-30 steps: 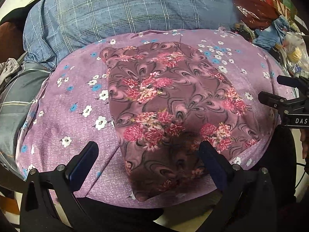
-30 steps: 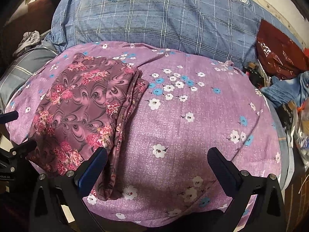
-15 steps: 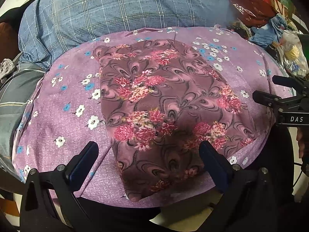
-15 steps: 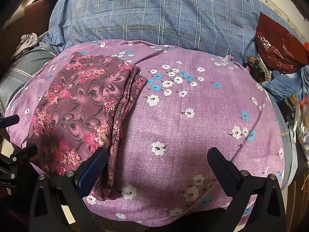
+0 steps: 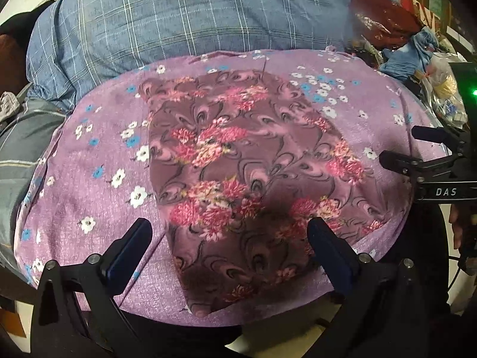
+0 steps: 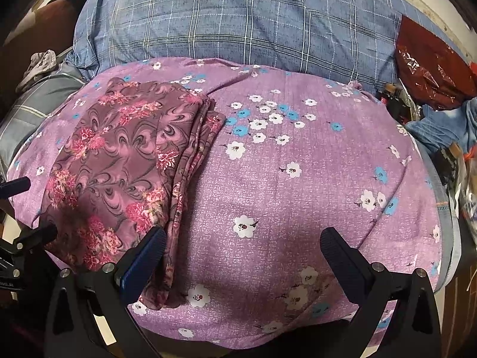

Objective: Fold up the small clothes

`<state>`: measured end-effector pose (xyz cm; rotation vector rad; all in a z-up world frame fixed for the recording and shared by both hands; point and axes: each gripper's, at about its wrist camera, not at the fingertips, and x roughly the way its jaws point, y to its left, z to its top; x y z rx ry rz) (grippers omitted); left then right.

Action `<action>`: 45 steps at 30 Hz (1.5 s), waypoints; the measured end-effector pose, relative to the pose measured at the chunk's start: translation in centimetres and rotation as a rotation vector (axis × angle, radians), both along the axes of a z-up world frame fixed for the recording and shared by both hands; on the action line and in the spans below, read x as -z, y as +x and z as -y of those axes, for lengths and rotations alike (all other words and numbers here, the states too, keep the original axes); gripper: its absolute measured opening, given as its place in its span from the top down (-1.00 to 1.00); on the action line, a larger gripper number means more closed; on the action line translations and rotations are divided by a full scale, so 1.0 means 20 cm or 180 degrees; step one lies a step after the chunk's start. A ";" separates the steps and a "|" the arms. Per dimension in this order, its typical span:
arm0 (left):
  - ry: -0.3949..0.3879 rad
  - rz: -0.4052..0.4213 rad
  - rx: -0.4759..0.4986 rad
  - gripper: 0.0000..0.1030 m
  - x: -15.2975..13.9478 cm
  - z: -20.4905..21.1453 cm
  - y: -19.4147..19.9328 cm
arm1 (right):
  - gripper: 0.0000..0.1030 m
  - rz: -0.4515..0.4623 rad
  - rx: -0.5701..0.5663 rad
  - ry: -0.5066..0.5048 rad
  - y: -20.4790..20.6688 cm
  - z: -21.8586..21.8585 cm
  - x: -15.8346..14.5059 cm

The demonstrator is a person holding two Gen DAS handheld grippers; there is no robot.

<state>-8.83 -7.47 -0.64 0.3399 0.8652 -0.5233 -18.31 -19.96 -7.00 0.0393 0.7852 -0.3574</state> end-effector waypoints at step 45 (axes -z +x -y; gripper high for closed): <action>0.0089 -0.0079 0.0031 -1.00 0.03 0.09 0.03 | -1.00 -0.0016 0.0072 0.0199 0.00 0.11 0.02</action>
